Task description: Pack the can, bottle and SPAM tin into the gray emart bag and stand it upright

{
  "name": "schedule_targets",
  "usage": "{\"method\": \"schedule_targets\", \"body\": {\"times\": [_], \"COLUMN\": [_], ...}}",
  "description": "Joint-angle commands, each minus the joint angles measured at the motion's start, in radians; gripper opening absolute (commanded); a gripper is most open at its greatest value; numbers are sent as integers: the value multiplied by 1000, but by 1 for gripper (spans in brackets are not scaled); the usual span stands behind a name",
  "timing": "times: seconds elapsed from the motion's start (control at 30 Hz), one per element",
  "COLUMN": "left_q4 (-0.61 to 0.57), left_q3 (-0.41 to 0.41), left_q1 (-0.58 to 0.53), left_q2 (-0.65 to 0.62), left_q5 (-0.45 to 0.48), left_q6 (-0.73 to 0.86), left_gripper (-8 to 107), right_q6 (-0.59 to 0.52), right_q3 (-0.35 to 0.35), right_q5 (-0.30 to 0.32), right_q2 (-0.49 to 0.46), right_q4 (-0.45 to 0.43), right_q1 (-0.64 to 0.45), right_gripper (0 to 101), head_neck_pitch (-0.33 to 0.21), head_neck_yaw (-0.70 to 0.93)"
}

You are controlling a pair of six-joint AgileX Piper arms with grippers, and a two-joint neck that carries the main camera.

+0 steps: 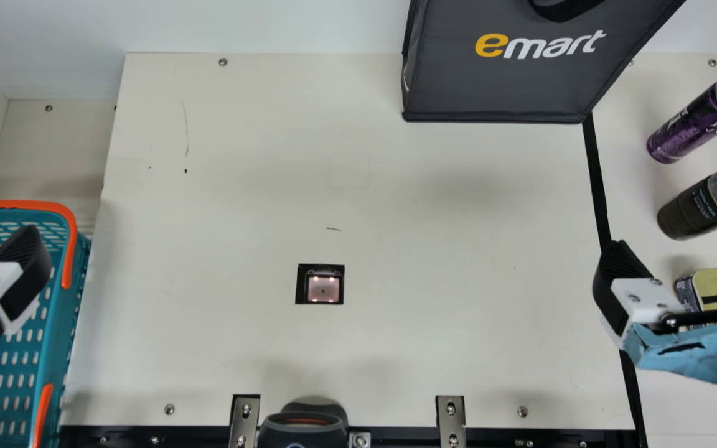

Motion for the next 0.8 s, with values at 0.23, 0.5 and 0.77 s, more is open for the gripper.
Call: {"method": "schedule_targets", "body": {"times": [0.23,0.5,0.77], "left_q4": [0,0,0], "left_q3": [0,0,0], "left_q1": [0,0,0], "left_q2": [0,0,0], "left_q5": [0,0,0], "left_q6": [0,0,0], "left_gripper": [90,90,90], "right_q6": [0,0,0], "right_q3": [0,0,0], "right_q5": [0,0,0], "right_q2": [0,0,0], "right_q4": [0,0,0], "right_q1": [0,0,0], "right_gripper": [95,95,95], "head_neck_pitch": [-217,-322,-322], "head_neck_yaw": [-206,-320,-320]}}
